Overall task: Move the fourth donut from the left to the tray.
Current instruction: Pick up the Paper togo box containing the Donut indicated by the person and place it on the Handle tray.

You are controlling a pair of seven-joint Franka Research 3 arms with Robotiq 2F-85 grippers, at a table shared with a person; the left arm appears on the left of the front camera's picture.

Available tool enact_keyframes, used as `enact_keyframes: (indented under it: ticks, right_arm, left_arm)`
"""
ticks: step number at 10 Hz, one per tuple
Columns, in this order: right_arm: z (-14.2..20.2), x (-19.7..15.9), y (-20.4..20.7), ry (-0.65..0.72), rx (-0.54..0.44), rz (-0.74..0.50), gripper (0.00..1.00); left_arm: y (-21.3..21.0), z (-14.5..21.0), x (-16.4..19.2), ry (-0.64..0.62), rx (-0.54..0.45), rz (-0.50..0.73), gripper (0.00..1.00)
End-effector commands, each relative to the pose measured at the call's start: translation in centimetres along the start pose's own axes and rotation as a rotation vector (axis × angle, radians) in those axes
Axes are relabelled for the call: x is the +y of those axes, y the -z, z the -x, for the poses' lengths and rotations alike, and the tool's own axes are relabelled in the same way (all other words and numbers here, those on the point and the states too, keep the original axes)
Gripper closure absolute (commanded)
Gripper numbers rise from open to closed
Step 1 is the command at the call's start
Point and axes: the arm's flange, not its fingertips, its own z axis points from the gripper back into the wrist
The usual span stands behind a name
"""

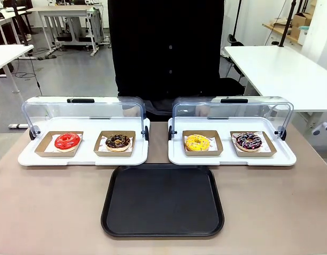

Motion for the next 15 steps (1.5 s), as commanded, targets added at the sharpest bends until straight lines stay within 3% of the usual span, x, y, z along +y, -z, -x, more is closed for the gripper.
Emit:
enact_keyframes:
  ticks: [1, 15]
  right_arm:
    - [-0.23, -0.26, 0.09, -0.025, -0.032, -0.005, 0.00]
    - [-0.23, -0.26, 0.09, -0.025, -0.032, -0.005, 0.00]
  left_arm:
    - [-0.07, -0.20, 0.26, 0.023, -0.031, 0.009, 0.00]
    - [-0.07, -0.20, 0.26, 0.023, -0.031, 0.009, 0.00]
